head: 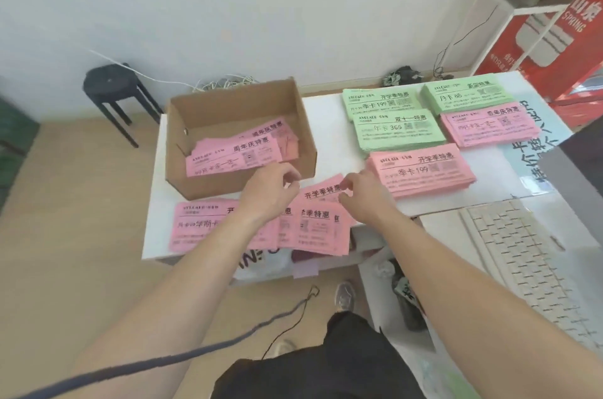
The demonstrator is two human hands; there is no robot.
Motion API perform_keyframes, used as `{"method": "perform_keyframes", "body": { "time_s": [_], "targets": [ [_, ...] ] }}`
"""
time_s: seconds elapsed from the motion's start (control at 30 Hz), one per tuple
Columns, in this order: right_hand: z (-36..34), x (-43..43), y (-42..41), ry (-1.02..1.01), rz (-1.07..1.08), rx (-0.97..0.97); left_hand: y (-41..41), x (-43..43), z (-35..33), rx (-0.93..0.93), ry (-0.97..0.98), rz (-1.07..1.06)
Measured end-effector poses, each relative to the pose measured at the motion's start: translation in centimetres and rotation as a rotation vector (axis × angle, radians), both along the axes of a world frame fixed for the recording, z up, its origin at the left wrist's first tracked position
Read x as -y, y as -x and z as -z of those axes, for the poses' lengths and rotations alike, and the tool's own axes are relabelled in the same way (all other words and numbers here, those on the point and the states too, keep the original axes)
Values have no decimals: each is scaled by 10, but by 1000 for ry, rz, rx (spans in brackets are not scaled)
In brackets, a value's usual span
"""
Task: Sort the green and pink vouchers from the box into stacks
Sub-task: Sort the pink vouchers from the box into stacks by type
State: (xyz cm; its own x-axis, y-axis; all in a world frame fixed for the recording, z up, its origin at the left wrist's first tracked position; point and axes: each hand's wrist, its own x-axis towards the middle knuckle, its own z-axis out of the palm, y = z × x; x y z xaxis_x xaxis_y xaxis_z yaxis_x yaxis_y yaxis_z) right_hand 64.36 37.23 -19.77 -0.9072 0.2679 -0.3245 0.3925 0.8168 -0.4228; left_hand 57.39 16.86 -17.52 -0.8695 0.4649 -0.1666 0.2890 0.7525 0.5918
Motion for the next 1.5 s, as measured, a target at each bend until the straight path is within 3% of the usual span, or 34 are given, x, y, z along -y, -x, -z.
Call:
{"method": "perform_keyframes", "body": {
  "time_s": [0.13,0.23,0.43,0.53,0.9,1.1,1.5],
  "targets": [
    [11,39,-14,3,-168,68,-16,87,20,1,93,-128],
    [22,62,-21,-102,-296,153,-22,133,37,-26,246,-266],
    [51,98,-18,-224,-327,187,-24,174,71,242,373,-391],
    [61,106,-13,-226,-303,165,-25,176,81,227,437,-365],
    [63,81,-17,-122,-380,70,-36,139,83,57,379,-295],
    [68,57,-54,-251,-103,108,-46,107,85,38,352,-306],
    [51,16,-57,-2,-146,188,-61,42,86,-16,339,-249]
  ]
}}
